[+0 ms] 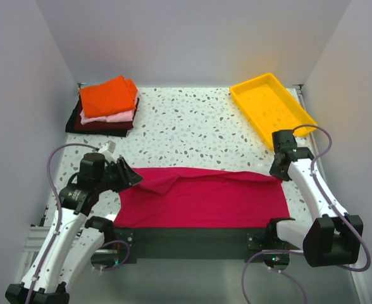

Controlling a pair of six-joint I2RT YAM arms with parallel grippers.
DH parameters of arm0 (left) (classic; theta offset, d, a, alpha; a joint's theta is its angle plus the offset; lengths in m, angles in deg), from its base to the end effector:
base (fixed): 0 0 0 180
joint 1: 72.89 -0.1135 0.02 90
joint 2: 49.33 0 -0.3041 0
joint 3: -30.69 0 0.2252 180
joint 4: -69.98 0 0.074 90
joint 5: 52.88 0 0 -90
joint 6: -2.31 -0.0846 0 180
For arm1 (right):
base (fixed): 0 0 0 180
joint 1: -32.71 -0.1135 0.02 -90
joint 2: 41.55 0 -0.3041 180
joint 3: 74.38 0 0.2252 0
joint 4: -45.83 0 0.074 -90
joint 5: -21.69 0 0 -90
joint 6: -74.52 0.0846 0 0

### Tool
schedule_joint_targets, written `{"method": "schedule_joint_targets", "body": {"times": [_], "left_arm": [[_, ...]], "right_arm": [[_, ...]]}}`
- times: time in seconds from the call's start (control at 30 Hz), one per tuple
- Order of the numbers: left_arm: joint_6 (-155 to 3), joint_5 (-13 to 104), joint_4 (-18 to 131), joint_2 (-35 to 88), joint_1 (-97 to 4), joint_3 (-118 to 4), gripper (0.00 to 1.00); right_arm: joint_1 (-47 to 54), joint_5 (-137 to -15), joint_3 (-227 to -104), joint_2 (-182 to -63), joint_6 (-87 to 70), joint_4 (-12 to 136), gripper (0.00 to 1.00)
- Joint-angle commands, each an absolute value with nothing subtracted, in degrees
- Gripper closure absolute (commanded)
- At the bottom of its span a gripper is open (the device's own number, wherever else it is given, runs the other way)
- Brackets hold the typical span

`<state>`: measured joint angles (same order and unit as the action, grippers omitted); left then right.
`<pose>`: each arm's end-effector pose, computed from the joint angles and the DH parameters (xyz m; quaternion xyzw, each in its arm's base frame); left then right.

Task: Fold and stack the t-shirts
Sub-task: Fold the tshirt

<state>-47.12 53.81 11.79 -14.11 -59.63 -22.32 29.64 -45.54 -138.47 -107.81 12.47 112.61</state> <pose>0.0957 -0.0475 0.2572 -0.1529 0.8872 -0.3053 0.3104 0.1787 -0.0232 0.2415 0.2428 0.9334 -0.1391 0.2244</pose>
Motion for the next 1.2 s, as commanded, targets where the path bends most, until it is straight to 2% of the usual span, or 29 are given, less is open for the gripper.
{"method": "schedule_joint_targets", "body": {"times": [0.0,0.03,0.07,0.13,0.23,0.37,0.53,0.8,0.97,1.17], "left_arm": [[-48.5,55.6,3.9,-16.7,-59.8,-23.2,0.49],[-48.8,54.8,2.8,-17.9,-59.9,-24.1,0.40],[-48.9,54.4,1.8,-18.5,-59.9,-24.7,0.28],[-49.1,53.7,0.1,-19.4,-59.9,-26.0,0.22],[-49.1,53.9,2.4,-18.2,-59.9,-25.5,0.14],[-49.8,53.6,9.8,-13.3,-59.9,-22.6,0.14],[-52.3,44.9,17.3,-4.8,-59.9,-23.0,0.16],[-53.9,34.1,22.8,4.3,-60.0,-23.0,0.29],[-52.7,30.5,25.0,7.8,-60.0,-22.0,0.30],[-51.1,29.4,29.7,10.4,-60.1,-18.9,0.33]], "right_arm": [[28.7,-41.3,-141.7,-104.8,14.6,115.2,0.71],[28.0,-41.2,-142.6,-104.3,14.7,115.6,0.58],[27.5,-41.0,-143.2,-103.1,14.7,116.2,0.53],[25.6,-40.5,-145.2,-101.8,14.4,116.6,0.45],[20.1,-38.6,-147.5,-100.6,14.3,117.1,0.43],[10.0,-41.5,-146.0,-102.0,17.8,111.7,0.42],[-7.1,-46.2,-143.8,-110.5,23.0,98.6,0.43],[-29.0,-46.5,-149.9,-126.5,26.8,83.3,0.45],[-34.7,-46.2,-156.8,-137.1,27.2,80.4,0.48],[-37.3,-46.8,-159.8,-141.6,28.4,78.8,0.51]]}}
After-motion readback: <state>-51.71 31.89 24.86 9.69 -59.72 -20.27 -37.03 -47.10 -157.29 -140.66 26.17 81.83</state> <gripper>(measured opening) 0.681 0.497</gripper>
